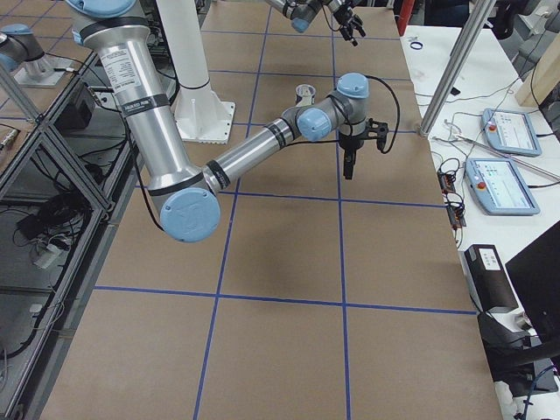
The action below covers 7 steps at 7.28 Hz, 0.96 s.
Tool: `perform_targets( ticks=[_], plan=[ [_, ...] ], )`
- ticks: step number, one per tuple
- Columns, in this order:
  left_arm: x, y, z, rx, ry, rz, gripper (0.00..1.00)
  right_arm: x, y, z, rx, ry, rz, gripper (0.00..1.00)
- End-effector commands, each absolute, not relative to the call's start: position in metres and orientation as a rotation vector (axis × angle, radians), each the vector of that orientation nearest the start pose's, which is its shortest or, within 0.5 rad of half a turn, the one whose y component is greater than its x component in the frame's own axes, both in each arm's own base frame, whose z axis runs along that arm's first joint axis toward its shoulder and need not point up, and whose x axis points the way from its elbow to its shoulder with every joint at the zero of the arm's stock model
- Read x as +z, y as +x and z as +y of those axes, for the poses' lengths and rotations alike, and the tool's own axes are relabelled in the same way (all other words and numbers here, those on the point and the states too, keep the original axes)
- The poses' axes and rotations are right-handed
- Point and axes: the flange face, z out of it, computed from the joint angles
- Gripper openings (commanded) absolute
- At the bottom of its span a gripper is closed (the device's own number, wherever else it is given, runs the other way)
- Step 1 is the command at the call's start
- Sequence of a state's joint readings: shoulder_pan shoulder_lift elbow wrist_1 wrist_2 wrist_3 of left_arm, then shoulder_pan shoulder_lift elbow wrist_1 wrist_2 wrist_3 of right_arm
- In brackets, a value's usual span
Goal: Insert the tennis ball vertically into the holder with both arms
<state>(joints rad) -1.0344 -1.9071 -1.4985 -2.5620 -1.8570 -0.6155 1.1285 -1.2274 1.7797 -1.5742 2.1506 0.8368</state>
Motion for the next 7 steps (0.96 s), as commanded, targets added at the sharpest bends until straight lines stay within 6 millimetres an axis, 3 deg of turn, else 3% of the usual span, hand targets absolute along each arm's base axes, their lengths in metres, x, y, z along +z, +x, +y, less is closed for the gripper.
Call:
perform_targets(
  ticks=[1, 2, 4, 5, 6, 7],
  plan=[
    [0.406, 0.174, -0.615, 0.093, 0.575, 0.868, 0.98, 0.427, -0.152, -0.593, 0.156, 0.087, -0.717, 1.00],
    [0.423, 0.163, -0.601, 0.112, 0.483, 0.827, 0.99, 0.454, -0.137, -0.587, 0.120, 0.081, -0.693, 1.00],
    [0.448, 0.156, -0.585, 0.083, 0.317, 0.751, 0.99, 0.528, -0.102, -0.573, 0.051, 0.028, -0.640, 1.00],
    [0.466, 0.150, -0.571, 0.072, 0.271, 0.745, 0.99, 0.562, -0.068, -0.576, 0.052, -0.005, -0.654, 1.00],
    [0.476, 0.142, -0.544, 0.126, 0.253, 0.767, 0.91, 0.600, -0.026, -0.566, 0.027, -0.026, -0.689, 1.00],
    [0.484, 0.137, -0.530, 0.139, 0.219, 0.806, 0.90, 0.611, 0.010, -0.566, 0.042, -0.006, -0.687, 1.00]
  ],
)
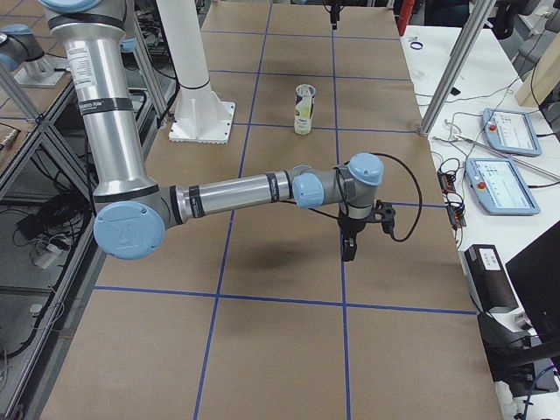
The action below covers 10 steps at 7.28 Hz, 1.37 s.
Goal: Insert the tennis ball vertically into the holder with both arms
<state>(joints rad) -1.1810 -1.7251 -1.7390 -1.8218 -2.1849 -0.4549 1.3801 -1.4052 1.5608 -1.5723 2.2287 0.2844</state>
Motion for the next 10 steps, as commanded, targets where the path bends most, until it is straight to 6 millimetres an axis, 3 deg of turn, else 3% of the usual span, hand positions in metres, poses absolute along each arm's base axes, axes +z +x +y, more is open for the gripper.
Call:
perform_targets(
  ticks=[1, 2, 3, 4, 5, 8, 9, 10],
  plan=[
    [0.490, 0.121, -0.528, 0.111, 0.199, 0.828, 0.90, 0.621, 0.039, -0.562, 0.061, 0.005, -0.689, 1.00],
    [0.489, 0.073, -0.532, 0.019, 0.146, 0.892, 0.90, 0.634, 0.046, -0.544, 0.045, -0.001, -0.704, 1.00],
    [0.486, 0.047, -0.535, -0.058, 0.092, 0.939, 0.99, 0.640, 0.045, -0.535, 0.021, 0.018, -0.750, 1.00],
    [0.485, 0.033, -0.533, -0.110, 0.105, 0.914, 0.99, 0.650, 0.044, -0.525, 0.014, 0.030, -0.782, 1.00],
    [0.488, 0.021, -0.535, -0.139, 0.160, 0.807, 0.99, 0.652, 0.044, -0.522, 0.010, 0.038, -0.785, 1.00],
    [0.556, 0.010, -0.516, -0.094, 0.138, 0.635, 0.99, 0.640, 0.046, -0.529, 0.004, 0.064, -0.782, 1.00],
    [0.553, 0.010, -0.516, -0.075, 0.149, 0.636, 1.00, 0.630, 0.047, -0.527, 0.002, 0.081, -0.787, 1.00],
    [0.553, 0.011, -0.518, -0.073, 0.148, 0.634, 1.00, 0.631, 0.047, -0.527, 0.002, 0.081, -0.781, 1.00]
  ],
)
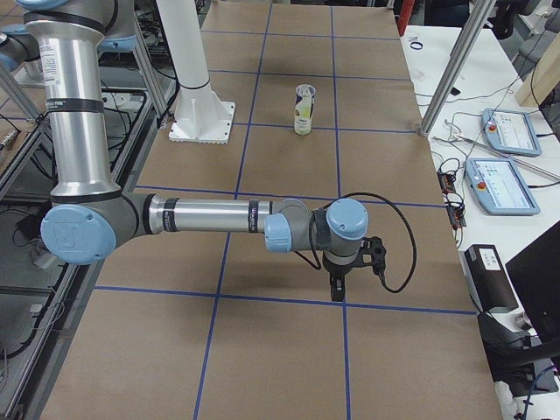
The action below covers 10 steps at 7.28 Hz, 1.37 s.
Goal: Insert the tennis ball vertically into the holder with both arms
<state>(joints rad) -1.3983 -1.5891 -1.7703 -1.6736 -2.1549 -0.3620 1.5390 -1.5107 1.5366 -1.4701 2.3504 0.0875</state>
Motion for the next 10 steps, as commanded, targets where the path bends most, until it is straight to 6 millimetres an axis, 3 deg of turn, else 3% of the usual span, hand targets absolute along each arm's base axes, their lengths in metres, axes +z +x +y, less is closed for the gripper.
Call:
perform_targets(
  ticks=[1, 3, 6, 7, 9, 10],
  plan=[
    [0.554, 0.010, -0.516, -0.073, 0.147, 0.636, 1.00, 0.635, 0.048, -0.524, 0.003, 0.076, -0.778, 1.00],
    [0.573, 0.014, -0.492, -0.073, 0.070, 0.728, 1.00, 0.632, 0.047, -0.527, -0.001, 0.080, -0.776, 1.00],
    [0.573, 0.010, -0.492, -0.076, 0.075, 0.735, 1.00, 0.630, 0.047, -0.529, -0.005, 0.085, -0.775, 1.00],
    [0.582, 0.000, -0.491, -0.005, 0.096, 0.724, 1.00, 0.631, 0.047, -0.529, -0.002, 0.080, -0.775, 1.00],
    [0.601, -0.028, -0.487, -0.065, 0.040, 0.807, 1.00, 0.637, 0.046, -0.528, 0.000, 0.069, -0.776, 1.00],
    [0.602, -0.051, -0.485, -0.103, 0.058, 0.829, 1.00, 0.639, 0.046, -0.525, 0.001, 0.065, -0.774, 1.00]
  ],
)
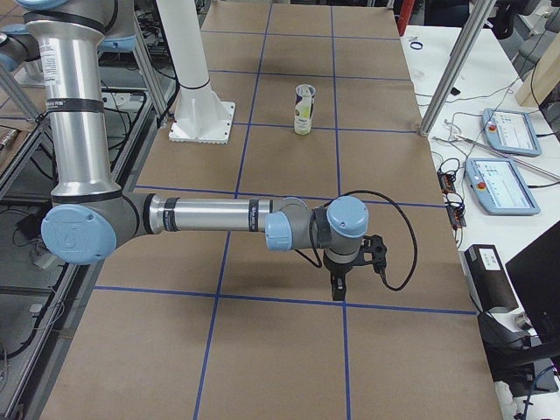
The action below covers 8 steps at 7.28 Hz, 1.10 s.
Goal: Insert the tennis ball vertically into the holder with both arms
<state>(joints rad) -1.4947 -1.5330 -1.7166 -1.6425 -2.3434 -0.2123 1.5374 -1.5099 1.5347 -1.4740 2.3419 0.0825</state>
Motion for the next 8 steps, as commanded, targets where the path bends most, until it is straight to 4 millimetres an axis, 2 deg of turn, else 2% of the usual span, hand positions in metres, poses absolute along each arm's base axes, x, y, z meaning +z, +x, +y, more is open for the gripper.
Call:
perform_targets(
  ticks=[1, 5, 8],
  plan=[
    [0.608, -0.067, -0.481, -0.137, 0.063, 0.833, 1.00, 0.637, 0.046, -0.528, -0.002, 0.070, -0.770, 1.00],
    [0.606, -0.065, -0.487, -0.148, 0.050, 0.832, 1.00, 0.642, 0.050, -0.525, -0.019, 0.077, -0.734, 1.00],
    [0.595, -0.064, -0.475, -0.140, 0.067, 0.837, 1.00, 0.650, 0.050, -0.522, -0.010, 0.055, -0.739, 1.00]
  ],
)
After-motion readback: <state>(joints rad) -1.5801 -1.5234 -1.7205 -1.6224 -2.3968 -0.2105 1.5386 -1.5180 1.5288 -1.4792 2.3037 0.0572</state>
